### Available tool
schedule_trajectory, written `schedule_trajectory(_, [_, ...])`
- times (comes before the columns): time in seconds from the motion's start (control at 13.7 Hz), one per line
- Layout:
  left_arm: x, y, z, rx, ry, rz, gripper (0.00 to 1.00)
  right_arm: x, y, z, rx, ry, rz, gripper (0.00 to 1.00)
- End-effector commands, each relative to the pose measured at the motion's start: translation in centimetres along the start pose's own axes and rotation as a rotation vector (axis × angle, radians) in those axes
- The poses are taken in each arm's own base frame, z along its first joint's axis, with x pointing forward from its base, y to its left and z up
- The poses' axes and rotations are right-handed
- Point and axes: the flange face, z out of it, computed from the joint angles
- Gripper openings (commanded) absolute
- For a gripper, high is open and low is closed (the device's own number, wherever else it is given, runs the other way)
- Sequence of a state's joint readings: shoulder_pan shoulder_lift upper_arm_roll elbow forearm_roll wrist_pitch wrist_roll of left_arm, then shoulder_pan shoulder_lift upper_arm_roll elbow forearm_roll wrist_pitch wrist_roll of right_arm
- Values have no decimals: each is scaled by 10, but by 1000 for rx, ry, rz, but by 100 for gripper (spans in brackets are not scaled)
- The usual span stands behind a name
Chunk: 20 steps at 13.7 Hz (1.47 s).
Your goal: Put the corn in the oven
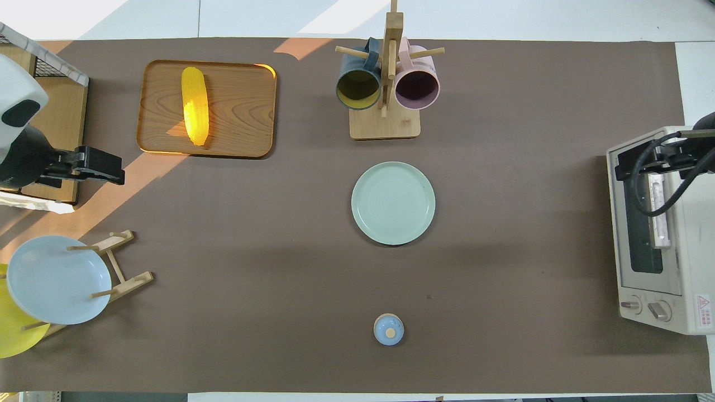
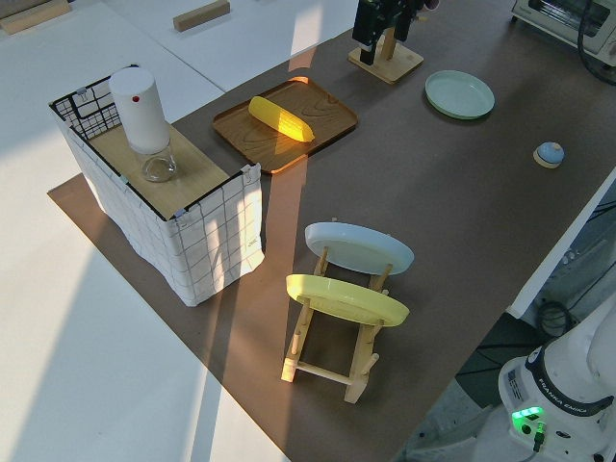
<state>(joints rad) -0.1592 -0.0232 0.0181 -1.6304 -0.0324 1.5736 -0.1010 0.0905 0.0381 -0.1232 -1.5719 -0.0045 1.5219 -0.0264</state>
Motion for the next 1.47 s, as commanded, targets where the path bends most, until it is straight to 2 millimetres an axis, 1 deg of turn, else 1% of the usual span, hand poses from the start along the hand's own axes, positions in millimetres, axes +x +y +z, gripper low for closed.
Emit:
schedule_trajectory(0.0, [-9,-4,-2,15,1,-3,100,5,-4,-2,69,9,1,100])
schedule_trajectory(0.07, [-9,-4,-2,15,1,-3,100,3,-4,-4,68,13,6,100])
schedule_trajectory(0.22, [-9,-4,-2,15,1,-3,100,3,-7,0,58,19,-5,100])
schedule_trajectory(0.37, [-9,-4,-2,15,1,-3,100,-3,2,19,59,47,-5,100])
schedule_trajectory(0.44, [-9,-4,-2,15,1,-3,100,-5,10,23,62,47,-9,100])
schedule_trajectory(0.51, [-9,-3,-2,15,1,-2,100,-6,14,29,64,44,6,62])
schedule_trajectory(0.59, [-9,-4,-2,15,1,-3,100,-9,16,33,63,45,24,3])
schedule_trajectory(0.66, [-8,-5,-2,15,1,-5,100,-9,19,43,58,48,43,0])
schedule_trajectory(0.73, [-9,-4,-2,15,1,-3,100,-13,22,47,45,51,51,0])
schedule_trajectory(0.81, [-9,-3,-2,15,1,-2,100,-15,27,47,-17,40,44,0])
schedule_trajectory(0.88, [-9,-3,-2,15,1,-2,100,-18,33,53,-79,33,40,0])
schedule_trajectory(0.95, [-9,-3,-2,15,0,-2,100,-24,43,61,-91,32,60,0])
schedule_trajectory(1.03, [-9,-3,-2,15,1,-2,100,-27,61,72,-87,45,117,0])
schedule_trajectory(1.1, [-9,-3,-2,15,0,-2,100,-31,67,77,-84,48,134,0])
schedule_trajectory(1.25, [-9,-3,-2,15,1,-2,100,-34,69,82,-79,47,158,0])
schedule_trajectory(1.39, [-9,-3,-2,15,1,-2,100,-38,68,97,-77,61,152,0])
